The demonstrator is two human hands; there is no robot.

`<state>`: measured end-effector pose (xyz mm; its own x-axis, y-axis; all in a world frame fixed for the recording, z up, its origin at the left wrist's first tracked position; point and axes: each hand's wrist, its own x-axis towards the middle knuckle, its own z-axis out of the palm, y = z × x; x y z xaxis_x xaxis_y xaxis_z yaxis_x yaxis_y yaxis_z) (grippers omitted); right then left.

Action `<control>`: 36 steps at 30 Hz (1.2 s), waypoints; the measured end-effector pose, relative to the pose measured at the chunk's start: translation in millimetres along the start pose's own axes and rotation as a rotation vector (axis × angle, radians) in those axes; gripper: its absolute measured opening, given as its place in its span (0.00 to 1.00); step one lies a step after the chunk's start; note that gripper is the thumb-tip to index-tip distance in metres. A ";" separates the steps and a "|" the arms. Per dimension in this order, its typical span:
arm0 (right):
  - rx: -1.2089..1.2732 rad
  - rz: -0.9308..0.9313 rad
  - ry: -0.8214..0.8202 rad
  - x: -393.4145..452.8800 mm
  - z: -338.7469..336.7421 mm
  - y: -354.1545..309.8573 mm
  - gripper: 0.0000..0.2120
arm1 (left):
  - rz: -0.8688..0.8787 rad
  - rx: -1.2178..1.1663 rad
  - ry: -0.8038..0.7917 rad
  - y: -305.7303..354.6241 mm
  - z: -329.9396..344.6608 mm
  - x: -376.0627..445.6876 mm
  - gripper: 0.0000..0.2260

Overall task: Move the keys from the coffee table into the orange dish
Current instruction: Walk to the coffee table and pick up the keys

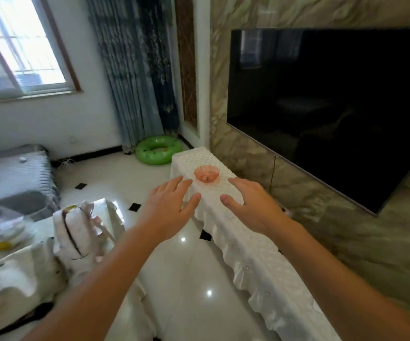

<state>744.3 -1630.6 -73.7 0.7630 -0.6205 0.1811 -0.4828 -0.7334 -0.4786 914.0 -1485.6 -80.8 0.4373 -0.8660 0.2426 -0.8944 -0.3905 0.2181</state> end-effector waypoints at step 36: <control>0.133 -0.877 -0.532 276.3 246.6 -258.2 0.31 | -1.009 0.163 0.172 -287.7 -27.9 -41.7 0.26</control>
<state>1185.8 -1544.2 -112.1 0.9305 0.3445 0.1242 0.3617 -0.8117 -0.4587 1155.8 -1328.5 -127.2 0.9864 -0.0614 0.1522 -0.1010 -0.9583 0.2675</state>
